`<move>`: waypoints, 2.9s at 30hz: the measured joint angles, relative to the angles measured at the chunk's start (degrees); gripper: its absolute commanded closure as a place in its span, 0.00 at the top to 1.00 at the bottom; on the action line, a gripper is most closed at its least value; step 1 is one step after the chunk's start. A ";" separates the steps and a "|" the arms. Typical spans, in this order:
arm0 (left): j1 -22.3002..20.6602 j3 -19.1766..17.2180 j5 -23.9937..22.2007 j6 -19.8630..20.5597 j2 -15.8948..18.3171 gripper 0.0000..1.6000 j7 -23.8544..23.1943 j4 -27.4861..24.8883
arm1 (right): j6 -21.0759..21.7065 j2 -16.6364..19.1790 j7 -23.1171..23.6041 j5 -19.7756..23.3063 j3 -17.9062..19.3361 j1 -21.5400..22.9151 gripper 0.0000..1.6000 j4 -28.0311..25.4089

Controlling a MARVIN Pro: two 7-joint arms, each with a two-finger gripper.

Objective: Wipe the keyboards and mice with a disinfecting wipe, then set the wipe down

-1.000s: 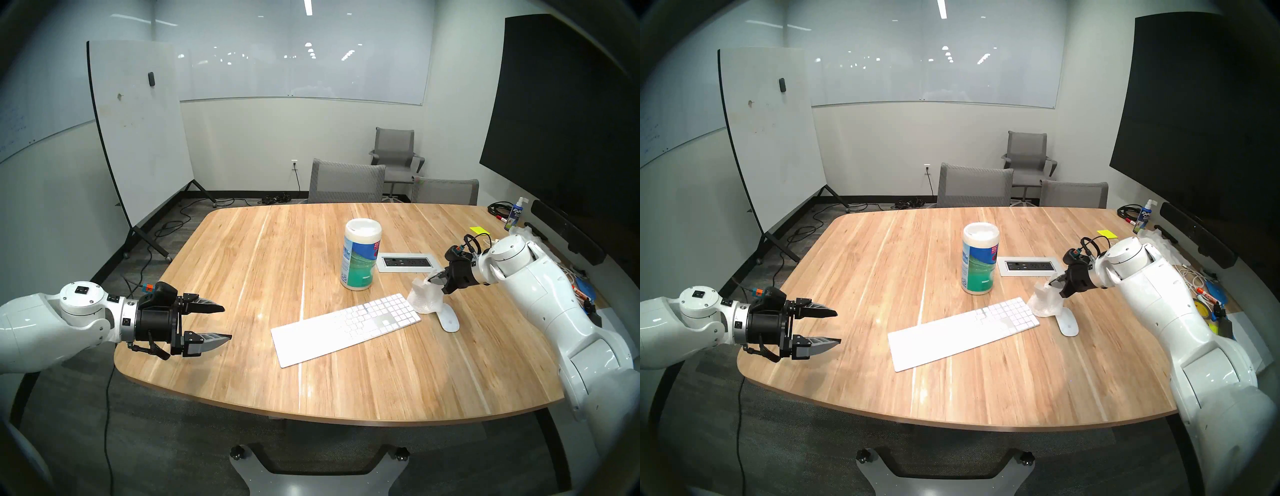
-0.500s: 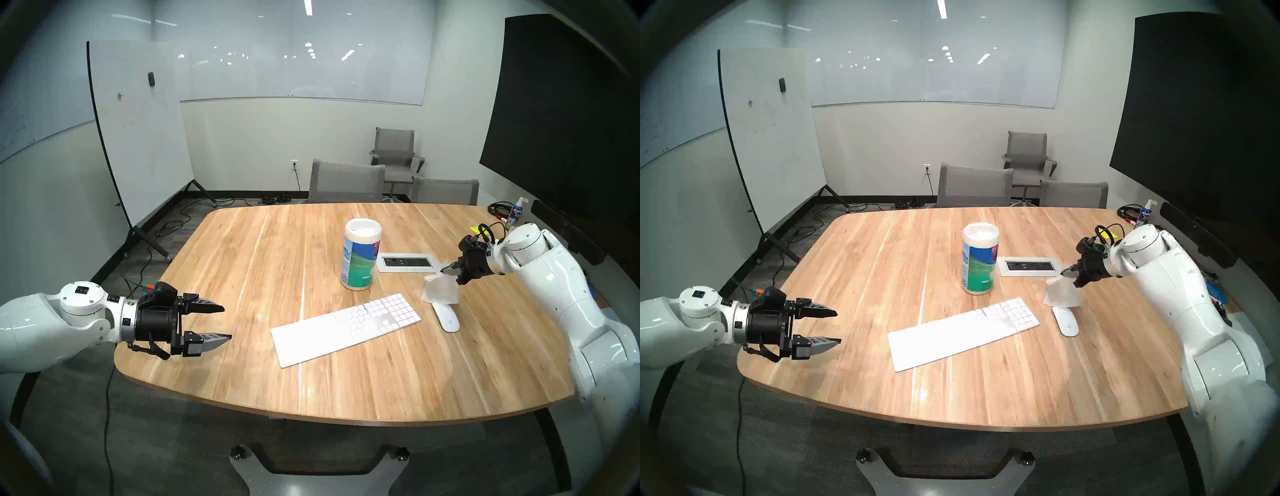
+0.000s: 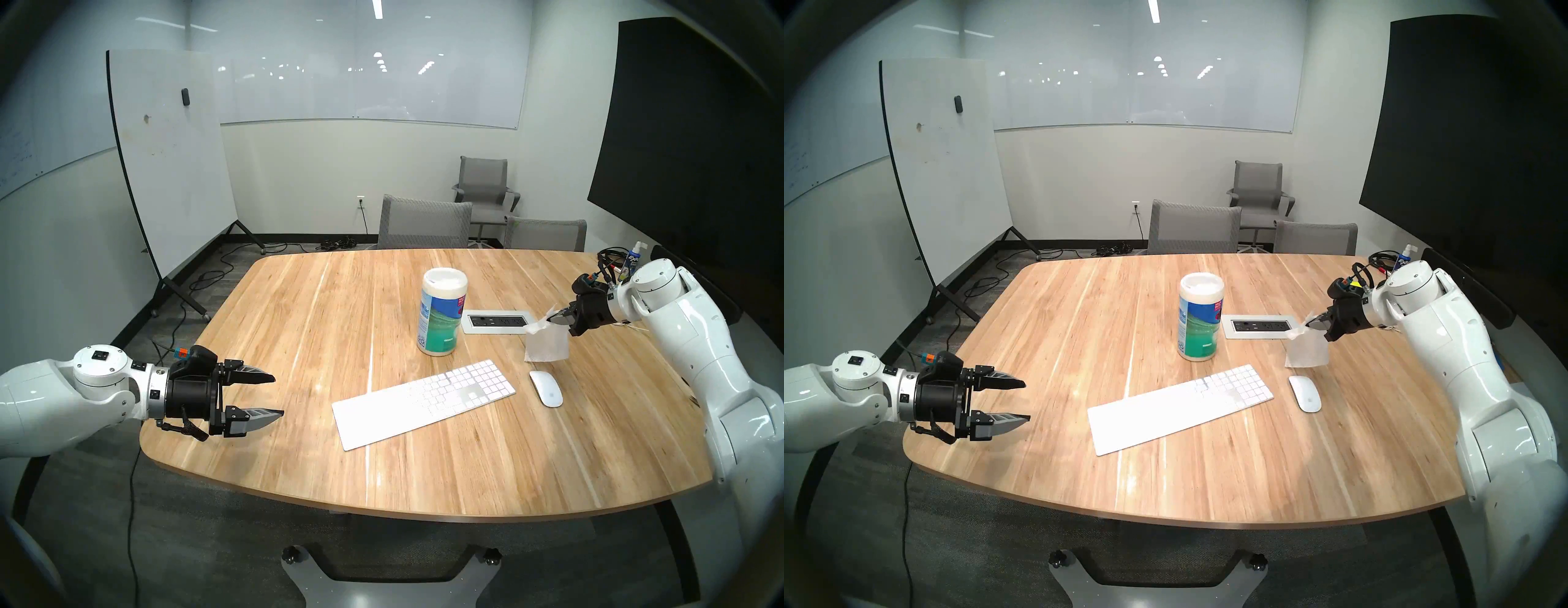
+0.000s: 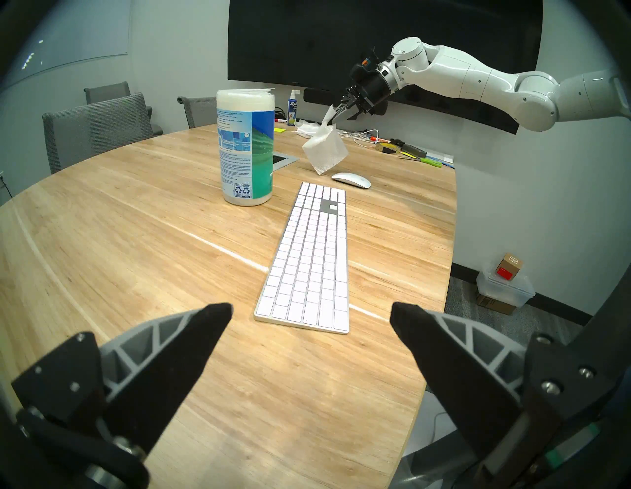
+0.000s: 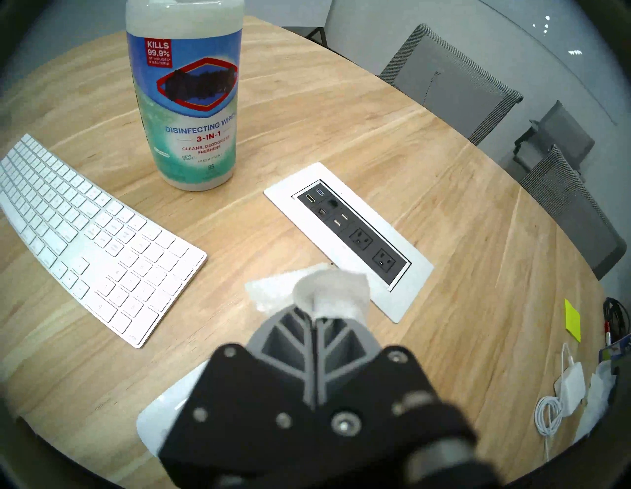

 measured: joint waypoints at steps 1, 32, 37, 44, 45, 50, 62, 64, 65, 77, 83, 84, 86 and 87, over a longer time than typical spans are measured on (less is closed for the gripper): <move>0.00 0.01 0.00 0.00 0.00 1.00 0.00 0.00 | 0.11 0.21 0.32 -0.07 -0.02 -0.18 0.00 -0.27; -0.13 0.14 -0.02 -0.01 0.02 1.00 0.00 -0.01 | 2.60 10.23 12.31 3.87 4.24 -9.36 0.00 -7.29; -0.14 0.16 -0.02 -0.01 0.02 1.00 0.00 -0.01 | 3.25 11.18 13.37 4.56 4.68 -11.42 0.00 -9.29; -0.17 0.19 -0.03 -0.02 0.02 1.00 0.00 -0.01 | 4.07 11.92 13.63 5.54 5.39 -14.60 0.00 -11.94; -0.17 0.19 -0.03 -0.02 0.02 1.00 0.00 -0.01 | 4.19 11.96 13.50 5.69 5.49 -15.14 0.00 -12.33; -0.19 0.21 -0.04 -0.02 0.02 1.00 0.00 -0.01 | 4.60 11.94 12.13 6.07 5.78 -17.18 0.00 -13.49; -0.22 0.26 -0.04 -0.02 0.02 1.00 0.00 -0.01 | 5.97 9.22 9.40 5.97 5.19 -18.71 0.00 -14.06; -0.23 0.27 -0.05 -0.02 0.02 1.00 0.00 -0.01 | 6.32 8.87 9.11 5.98 5.04 -19.20 0.00 -14.69; -0.24 0.27 -0.05 -0.02 0.02 1.00 0.00 -0.01 | 6.42 8.77 9.02 5.98 4.99 -19.36 0.00 -14.88; -0.27 0.31 -0.05 -0.03 0.03 1.00 0.00 -0.01 | 7.84 7.17 7.36 5.72 4.30 -20.86 0.00 -16.11; -0.29 0.33 -0.05 -0.03 0.03 1.00 0.00 -0.01 | 8.31 6.45 6.68 5.60 4.17 -20.86 0.00 -16.06; -0.29 0.33 -0.05 -0.03 0.03 1.00 0.00 -0.01 | 8.37 6.37 6.60 5.59 4.17 -20.86 0.00 -16.03; -0.30 0.34 -0.06 -0.03 0.03 1.00 0.00 -0.01 | 8.53 6.21 6.41 5.57 4.16 -20.87 0.00 -15.96; -0.30 0.34 -0.06 -0.03 0.03 1.00 0.00 -0.01 | 8.59 6.15 6.34 5.56 4.16 -20.87 0.00 -15.93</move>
